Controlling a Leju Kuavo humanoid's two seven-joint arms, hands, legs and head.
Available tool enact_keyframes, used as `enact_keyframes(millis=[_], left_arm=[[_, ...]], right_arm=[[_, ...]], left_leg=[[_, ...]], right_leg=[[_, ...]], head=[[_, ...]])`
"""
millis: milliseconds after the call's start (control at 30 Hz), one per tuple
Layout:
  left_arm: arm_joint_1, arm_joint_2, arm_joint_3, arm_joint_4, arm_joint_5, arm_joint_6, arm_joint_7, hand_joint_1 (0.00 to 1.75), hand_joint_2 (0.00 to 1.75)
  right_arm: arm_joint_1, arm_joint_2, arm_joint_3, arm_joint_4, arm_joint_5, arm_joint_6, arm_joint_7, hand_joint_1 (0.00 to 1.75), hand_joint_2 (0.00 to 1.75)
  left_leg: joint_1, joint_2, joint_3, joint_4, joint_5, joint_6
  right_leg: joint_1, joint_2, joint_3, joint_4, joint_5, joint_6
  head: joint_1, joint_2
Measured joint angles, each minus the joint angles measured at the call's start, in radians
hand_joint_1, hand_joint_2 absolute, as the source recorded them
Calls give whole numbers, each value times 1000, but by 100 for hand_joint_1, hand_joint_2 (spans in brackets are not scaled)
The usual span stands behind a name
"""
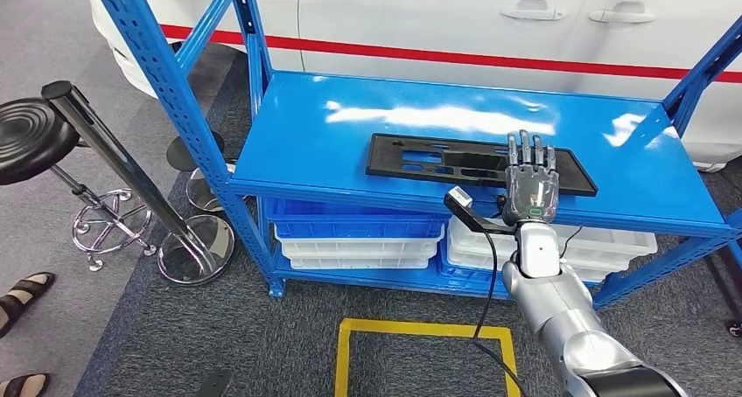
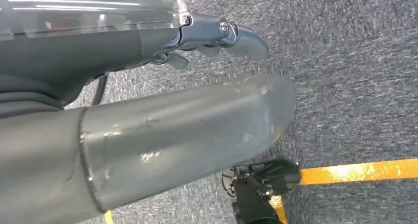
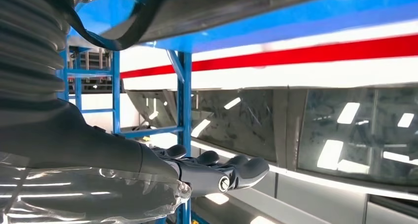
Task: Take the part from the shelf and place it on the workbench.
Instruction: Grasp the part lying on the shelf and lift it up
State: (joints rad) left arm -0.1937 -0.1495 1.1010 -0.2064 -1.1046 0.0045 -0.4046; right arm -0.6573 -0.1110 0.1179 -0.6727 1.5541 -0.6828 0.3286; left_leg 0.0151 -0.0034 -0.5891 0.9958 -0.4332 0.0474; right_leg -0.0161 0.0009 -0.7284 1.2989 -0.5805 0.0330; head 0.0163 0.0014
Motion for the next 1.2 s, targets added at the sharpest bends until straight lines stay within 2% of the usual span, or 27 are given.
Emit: enact_keyframes(millis=[33, 100, 133, 167, 233, 333, 400, 467, 500, 533, 567, 633, 667, 700, 800, 867, 900, 967, 1000, 1033, 1067, 1133, 1167, 1200], left_arm=[[0, 0, 0, 0, 0, 0, 0, 0, 0], [0, -1, 0, 0, 0, -1, 0, 0, 0], [0, -2, 0, 0, 0, -1, 0, 0, 0], [-1, -2, 0, 0, -1, -1, 0, 0, 0], [-2, -3, 0, 0, -1, -1, -1, 0, 0], [-2, -2, 0, 0, -1, -1, -1, 0, 0], [-3, -2, -1, 0, -1, -1, -2, 0, 0], [-1, -3, -1, 0, -1, -1, -2, 0, 0], [0, -3, -1, 0, -1, -1, -2, 0, 0], [1, -3, -1, 0, -1, -1, -2, 0, 0], [0, -3, -1, 0, 0, -1, -2, 0, 0], [-3, -2, -2, 0, 0, -1, -2, 0, 0], [-5, -2, -3, 0, 0, -1, -2, 0, 0], [-6, -2, -4, 0, 0, -1, -1, 0, 0], [-5, -3, -8, 0, 0, 0, 0, 0, 0], [-7, -4, -11, 0, 0, 0, 0, 0, 0], [-8, -4, -13, 0, 0, 1, 0, 0, 0], [-8, -4, -17, 0, 0, 2, 1, 0, 0], [-8, -4, -18, 0, 0, 2, 1, 0, 0], [-7, -4, -18, 0, 0, 2, 2, 0, 0], [-7, -4, -19, 0, 0, 2, 2, 0, 0], [-7, -6, -21, 0, 0, 2, 1, 0, 0], [-7, -7, -21, 0, 0, 2, 1, 0, 0], [-8, -7, -22, 0, 0, 2, 1, 0, 0]], right_arm=[[1, 0, 0, 1, 0, 0, 0, 0, 175], [-1, -1, 0, 1, 0, 0, -1, 0, 175], [-4, -1, 0, 1, 0, 0, -1, 0, 175], [-5, -2, 0, 1, 0, 0, -2, 0, 175], [-5, -3, 0, 2, 0, 0, -2, 0, 175], [-6, -3, 0, 1, 0, 0, -2, 0, 175], [-8, -3, 0, 1, 0, 0, -2, 0, 175], [-7, -3, 0, 1, 0, 0, -2, 0, 175], [-5, -3, 0, 1, 0, 0, -2, 0, 175], [-5, -3, 0, 2, 0, 0, -2, 0, 175], [-5, -3, 0, 3, 0, 0, 1, 0, 175], [-9, -3, 4, 11, 0, 0, 12, 0, 175], [-12, -4, 9, 18, 0, 0, 18, 0, 175], [-14, -4, 15, 25, 0, 0, 24, 0, 175], [-17, -4, 33, 41, 0, 0, 34, 0, 175], [-20, -3, 42, 47, 0, 0, 37, 0, 175], [-21, -4, 45, 50, 0, 0, 38, 0, 175], [-22, -4, 50, 59, 0, 0, 39, 0, 175], [-20, -5, 52, 63, 0, 0, 39, 0, 175], [-18, -5, 54, 67, 0, 0, 39, 0, 175], [-18, -5, 55, 70, 0, 0, 39, 0, 175], [-21, -5, 57, 73, 0, 0, 39, 0, 175], [-24, -5, 57, 74, 0, 0, 38, 0, 175], [-25, -5, 57, 75, 0, 0, 37, 0, 175]], left_leg=[[0, 0, 0, 2, -1, -1], [0, -1, 1, 9, -6, -7], [-1, -1, -1, 15, -9, -12], [-2, -1, -3, 19, -12, -17], [-5, -2, -8, 23, -13, -26], [-3, -1, -14, 38, -27, -40], [-1, -1, -52, 125, -80, -49], [0, 0, -115, 263, -141, -53], [0, 0, -135, 305, -150, -54], [0, 0, -138, 309, -140, -52], [0, 0, -119, 270, -111, -49], [-3, 0, -50, 129, -45, -38], [-5, 0, -23, 72, -27, -33], [-7, -1, -8, 39, -20, -30], [-9, -1, -4, 20, -16, -20], [-4, 0, 0, 8, -7, -7], [-3, 0, 1, 4, -4, -2], [-5, -1, 0, 4, -3, 2], [-5, -1, 0, 5, -3, 2], [-6, -1, 0, 6, -4, 2], [-6, -2, 0, 8, -5, 1], [-6, -3, 0, 14, -10, -4], [-8, -3, -1, 19, -13, -7], [-9, -3, -3, 21, -15, -11]], right_leg=[[-2, 0, 5, -15, 21, 1], [-6, -1, 64, -141, 95, 1], [-5, -1, 95, -206, 120, -1], [-3, 0, 115, -249, 132, -5], [3, 1, 122, -269, 131, -13], [-1, 1, 122, -275, 136, -31], [-4, -1, 125, -279, 138, -42], [-2, -3, 123, -278, 138, -45], [-1, -2, 123, -277, 137, -45], [1, -2, 123, -276, 137, -46], [1, -1, 123, -275, 136, -46], [3, 0, 125, -273, 135, -43], [5, 0, 124, -273, 134, -40], [6, 0, 123, -272, 135, -36], [5, 0, 122, -277, 138, -19], [4, 0, 109, -247, 113, -9], [3, 0, 89, -201, 85, -6], [2, 0, 26, -68, 23, 0], [2, 0, 1, -17, 8, 2], [2, 0, -9, 0, 14, 2], [2, -1, 3, -27, 39, 2], [3, 0, 67, -160, 108, -5], [5, 0, 96, -221, 130, -9], [7, 0, 113, -259, 139, -13]], head=[[0, 0], [0, 0], [0, 0], [0, 0], [0, 0], [0, 0], [0, 0], [0, 0], [0, 0], [-1, 0], [-1, 0], [-1, 0], [0, 0], [0, 0], [0, 0], [0, 0], [0, 0], [0, 0], [0, 0], [0, 0], [0, 0], [0, 0], [0, 0], [0, 0]])
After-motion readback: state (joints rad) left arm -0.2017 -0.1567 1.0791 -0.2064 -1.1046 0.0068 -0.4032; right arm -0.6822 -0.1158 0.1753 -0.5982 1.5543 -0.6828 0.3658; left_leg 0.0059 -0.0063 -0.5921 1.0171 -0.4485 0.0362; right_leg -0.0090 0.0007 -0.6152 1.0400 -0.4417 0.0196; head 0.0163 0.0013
